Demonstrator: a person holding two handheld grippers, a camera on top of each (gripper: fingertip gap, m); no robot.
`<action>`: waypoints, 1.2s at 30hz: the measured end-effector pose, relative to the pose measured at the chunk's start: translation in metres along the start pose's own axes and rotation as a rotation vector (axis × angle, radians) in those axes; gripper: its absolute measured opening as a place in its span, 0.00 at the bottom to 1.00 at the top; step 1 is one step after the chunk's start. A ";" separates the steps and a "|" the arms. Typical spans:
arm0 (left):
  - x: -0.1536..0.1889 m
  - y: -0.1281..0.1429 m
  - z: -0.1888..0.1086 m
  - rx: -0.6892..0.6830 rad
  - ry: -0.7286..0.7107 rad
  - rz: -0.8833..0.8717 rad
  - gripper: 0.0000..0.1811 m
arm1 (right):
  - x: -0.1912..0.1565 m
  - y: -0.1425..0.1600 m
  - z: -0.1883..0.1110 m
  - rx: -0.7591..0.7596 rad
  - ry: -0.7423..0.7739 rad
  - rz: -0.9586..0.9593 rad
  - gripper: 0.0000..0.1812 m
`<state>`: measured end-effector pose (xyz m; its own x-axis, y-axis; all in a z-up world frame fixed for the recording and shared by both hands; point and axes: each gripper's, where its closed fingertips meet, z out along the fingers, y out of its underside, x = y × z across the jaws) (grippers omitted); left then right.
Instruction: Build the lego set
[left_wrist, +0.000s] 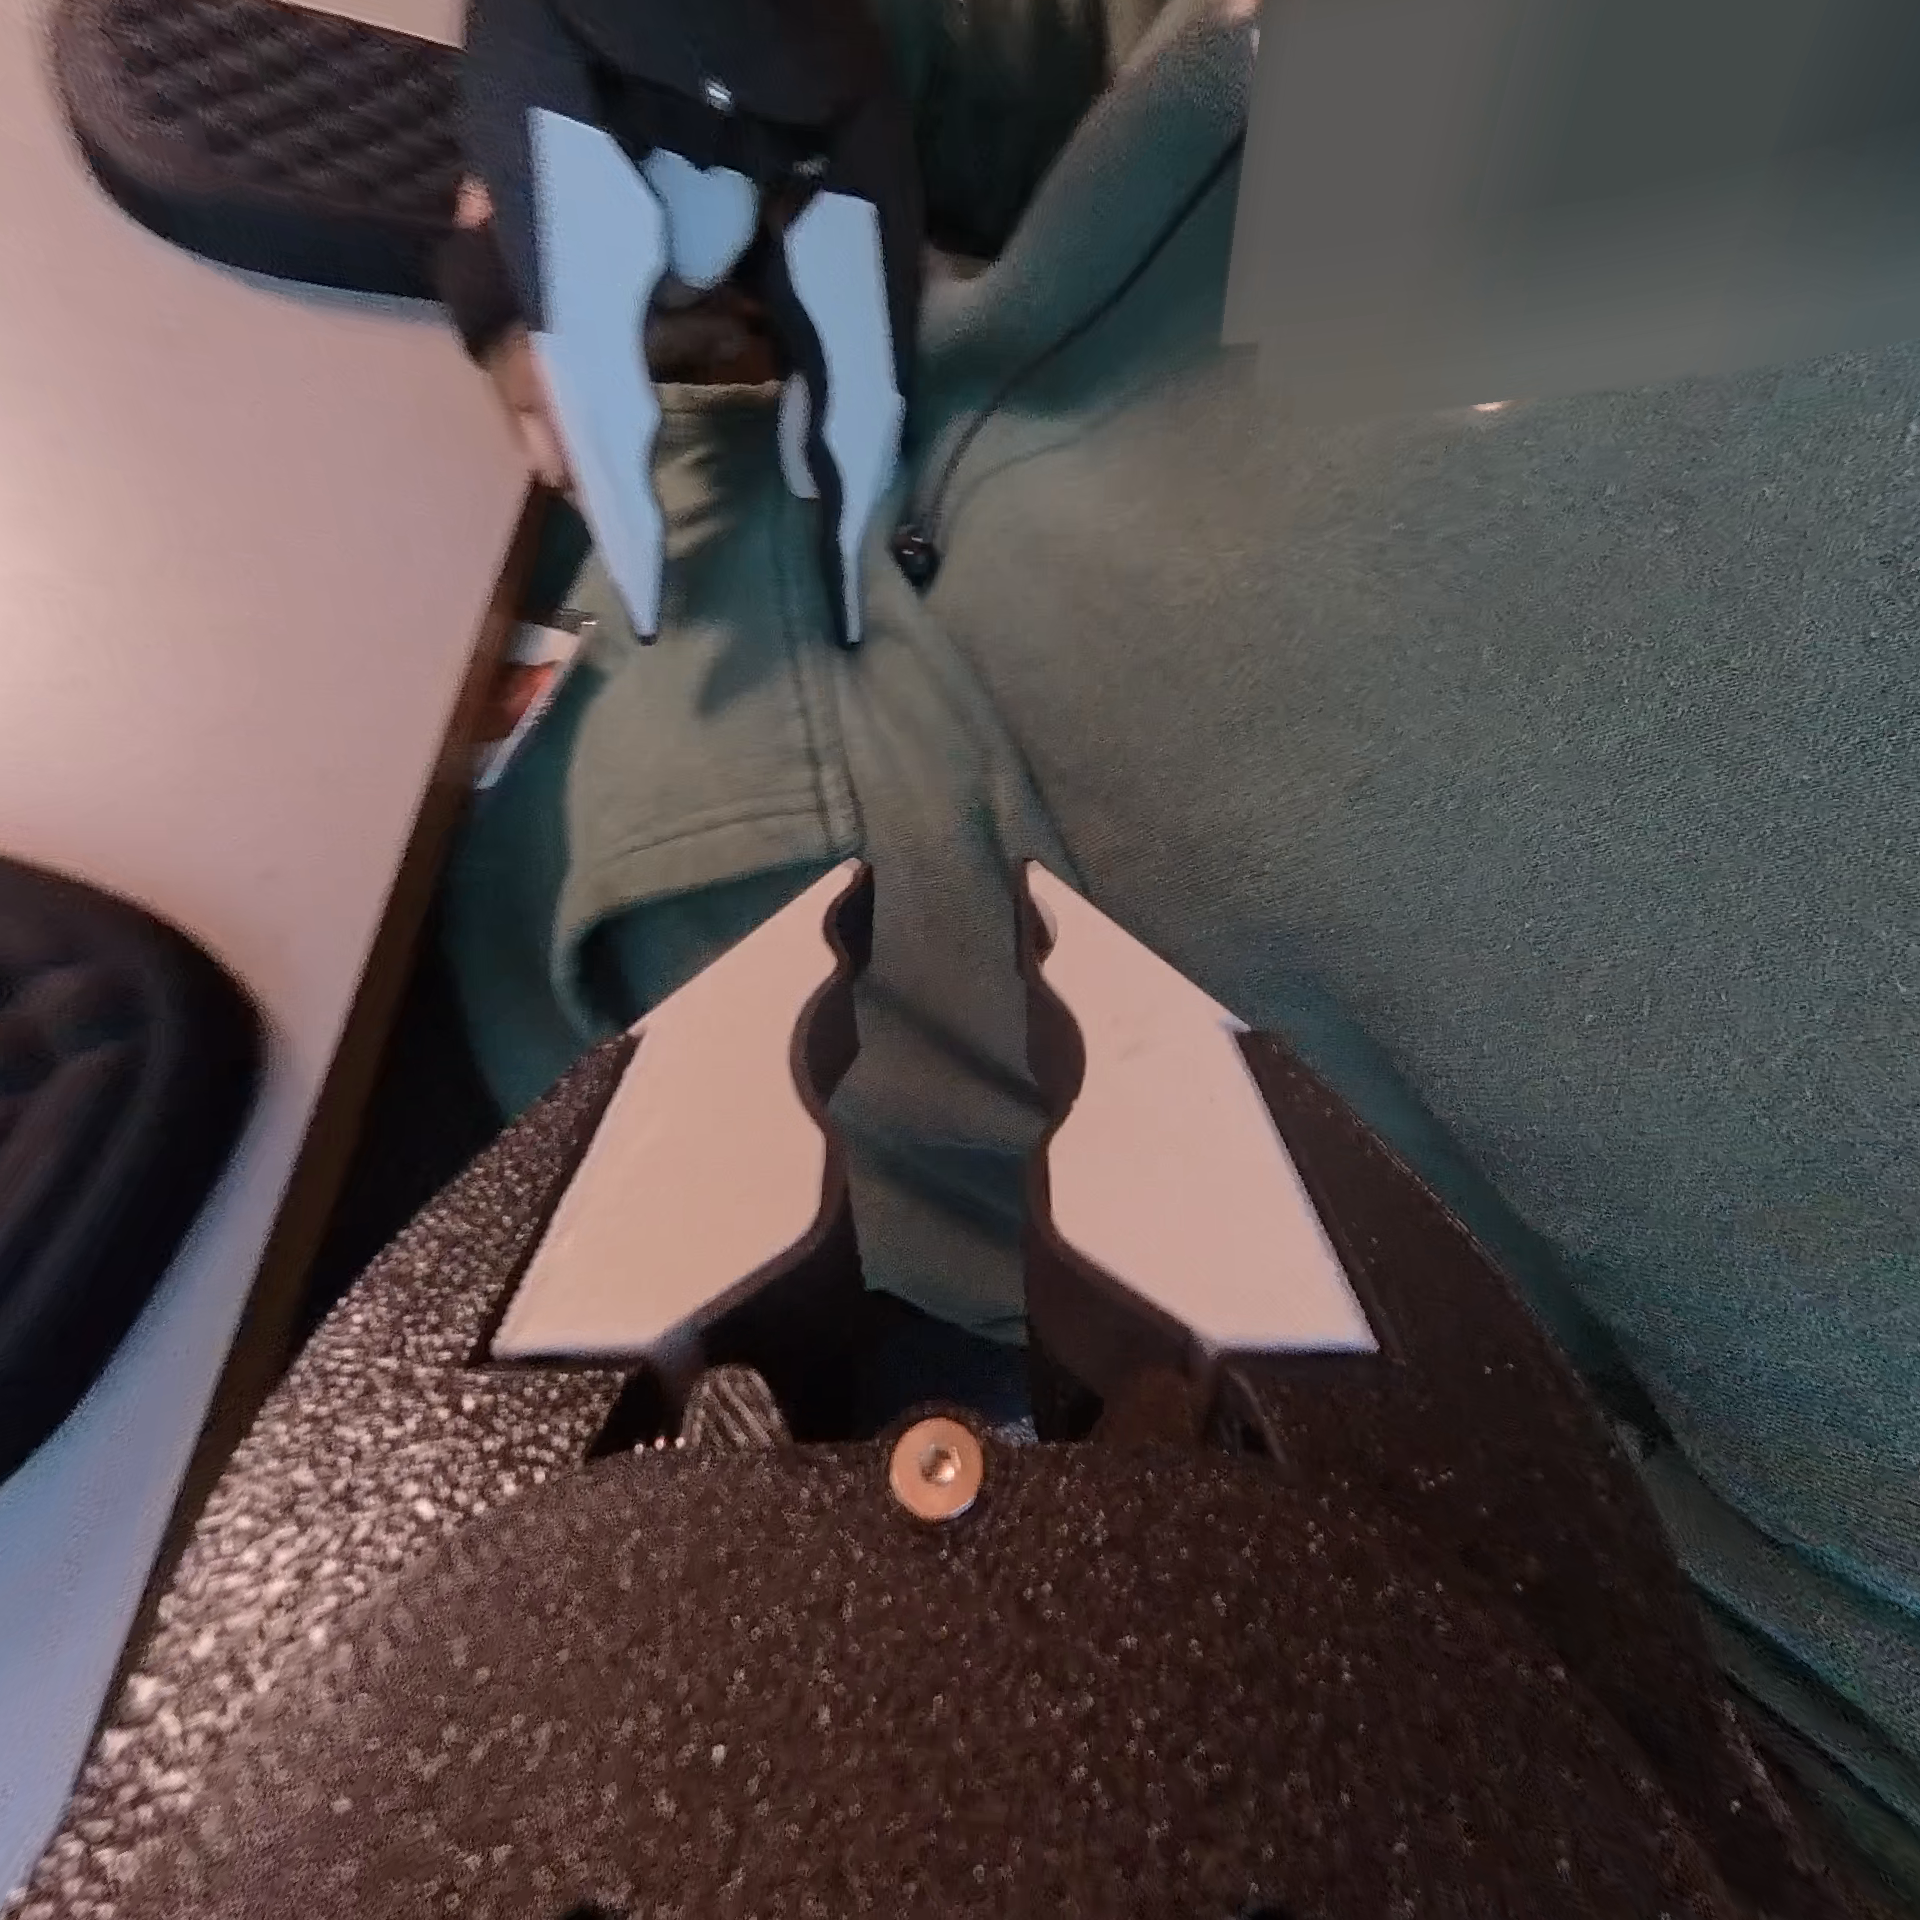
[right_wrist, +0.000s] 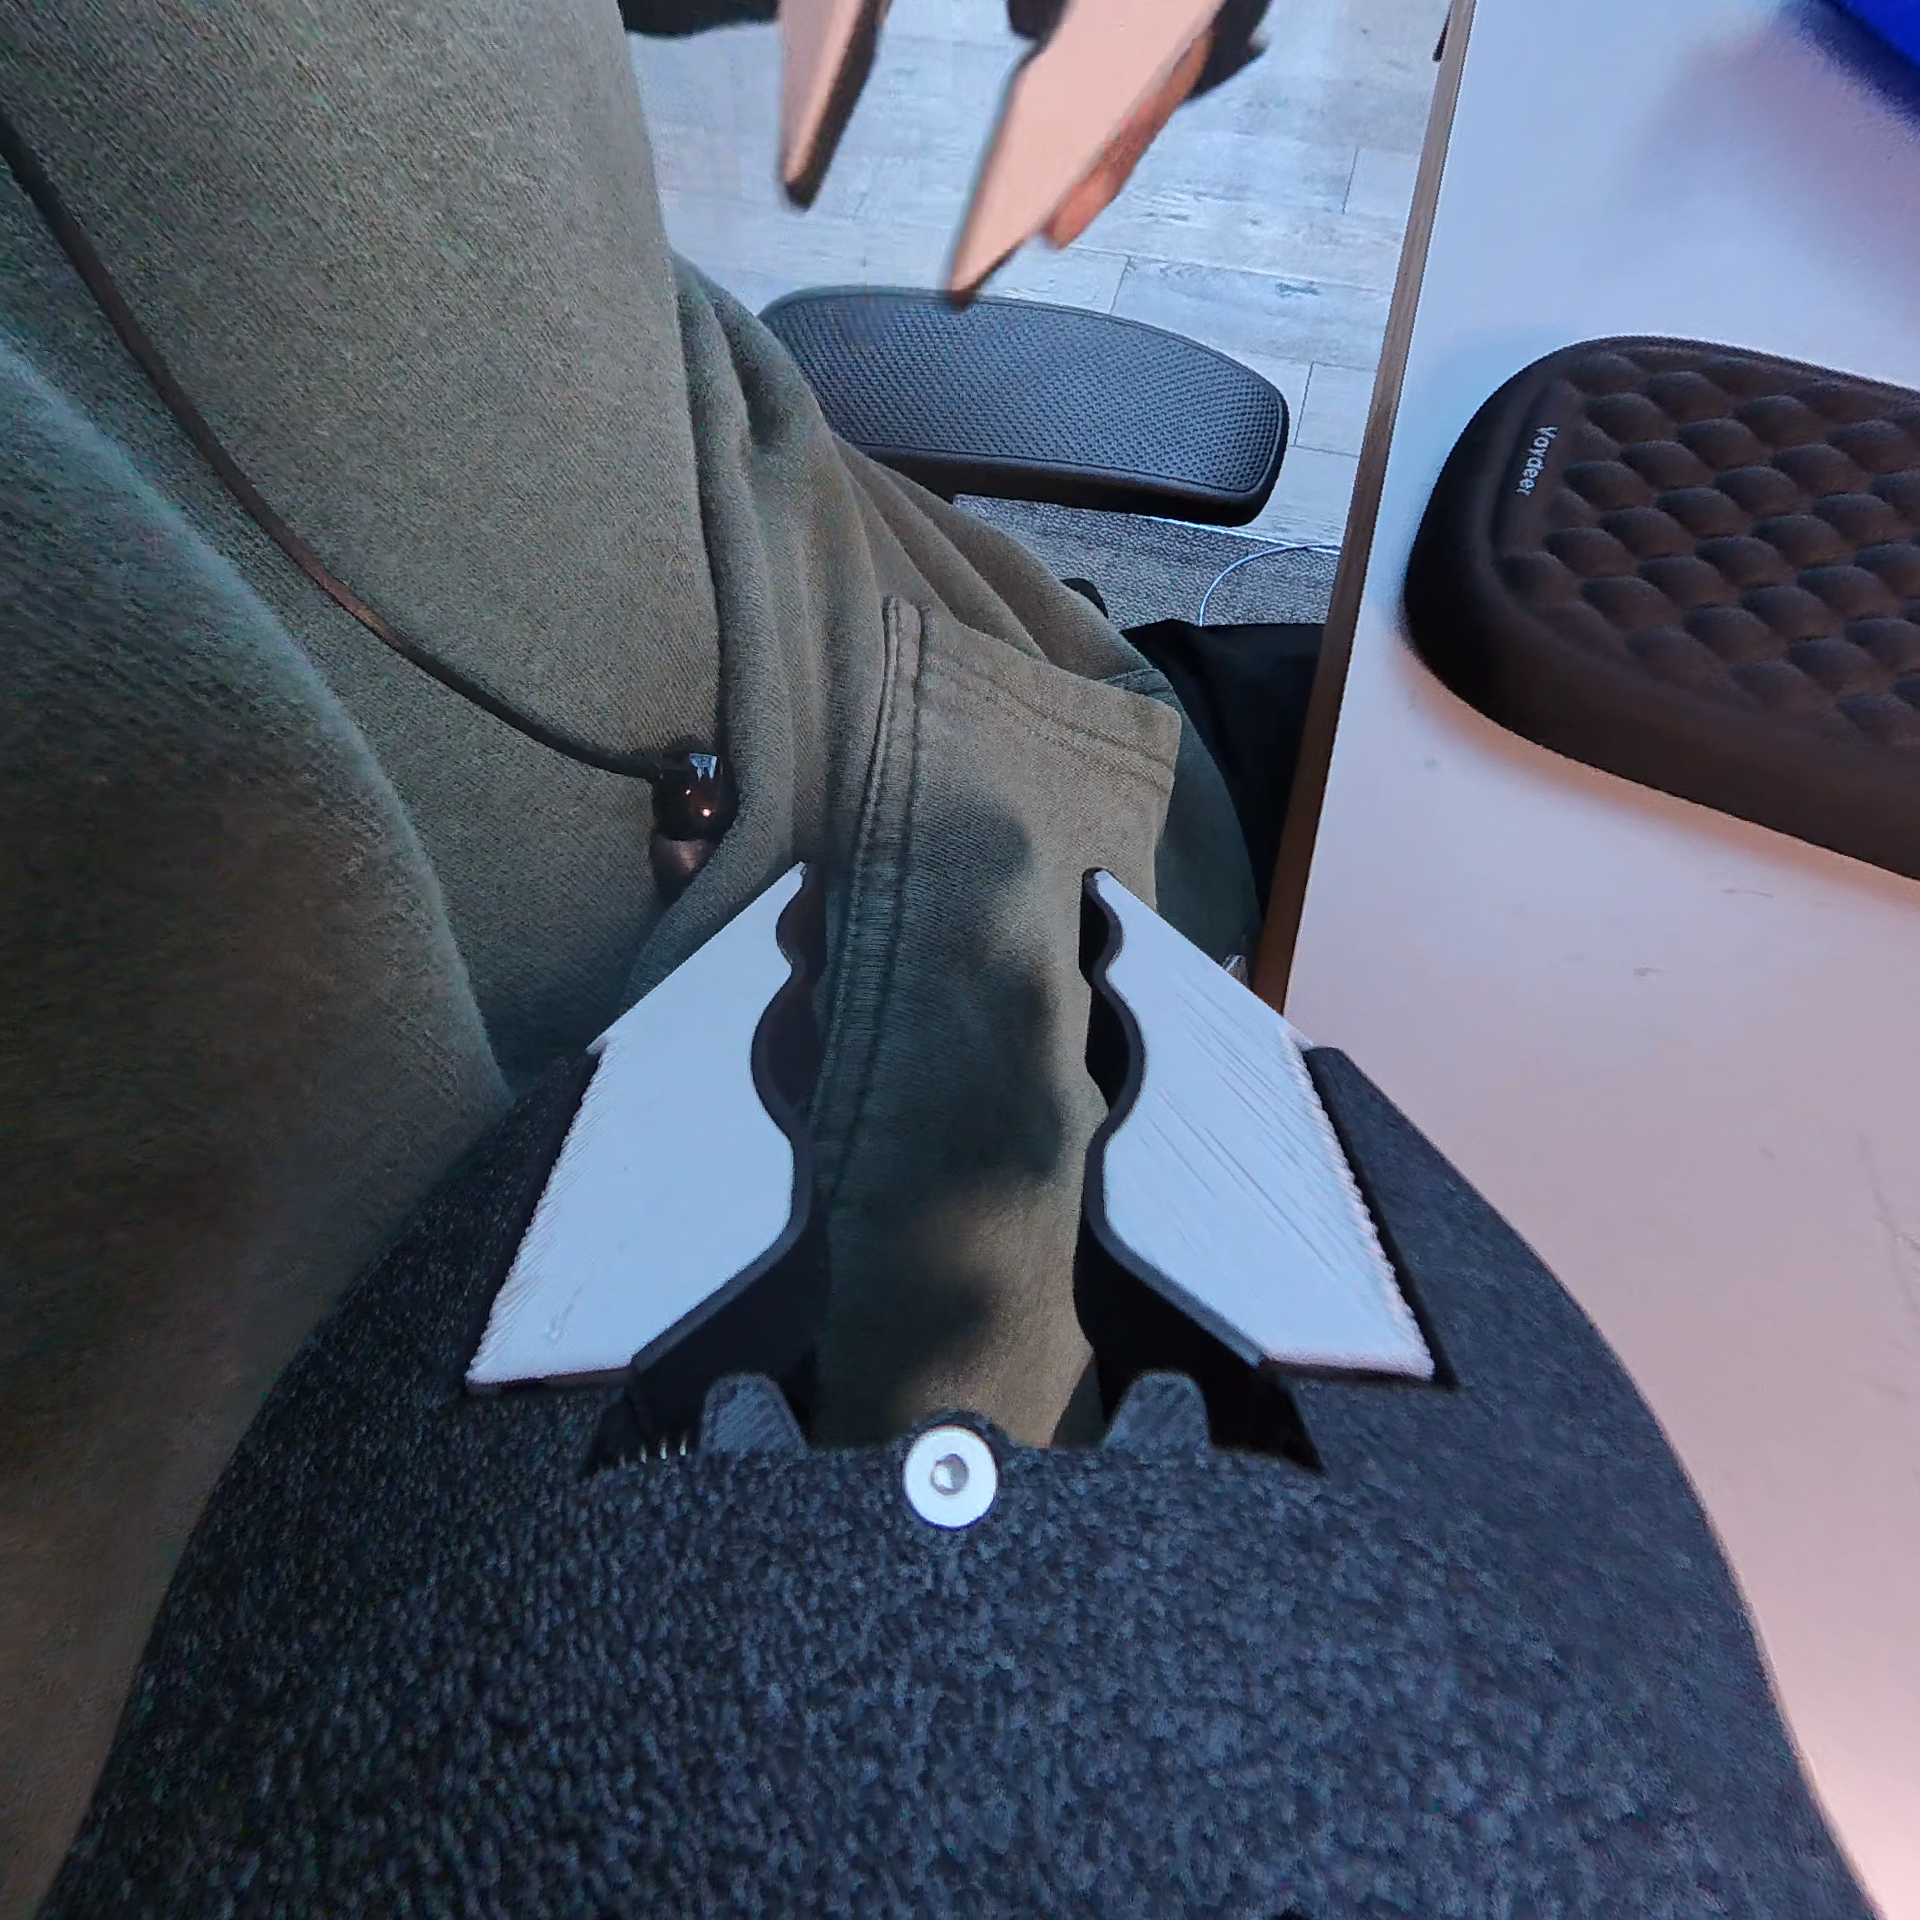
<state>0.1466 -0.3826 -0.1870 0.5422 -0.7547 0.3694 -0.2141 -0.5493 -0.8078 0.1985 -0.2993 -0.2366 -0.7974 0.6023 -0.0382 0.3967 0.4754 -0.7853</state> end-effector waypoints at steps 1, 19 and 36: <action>-0.007 -0.003 -0.011 0.020 -0.053 -0.009 0.16 | 0.000 0.000 0.000 0.000 0.003 -0.002 0.26; -0.080 0.060 -0.011 -0.100 -0.426 -0.127 0.26 | 0.007 -0.003 -0.007 0.008 0.039 0.063 0.33; -0.025 0.111 0.033 -0.289 -0.423 -0.157 0.24 | -0.098 -0.004 0.021 -0.003 -0.142 0.147 0.16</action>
<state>0.1359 -0.4133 -0.3012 0.8532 -0.4773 0.2102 -0.2862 -0.7654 -0.5764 0.2651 -0.3736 -0.2424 -0.7871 0.5687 -0.2391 0.5143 0.3909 -0.7633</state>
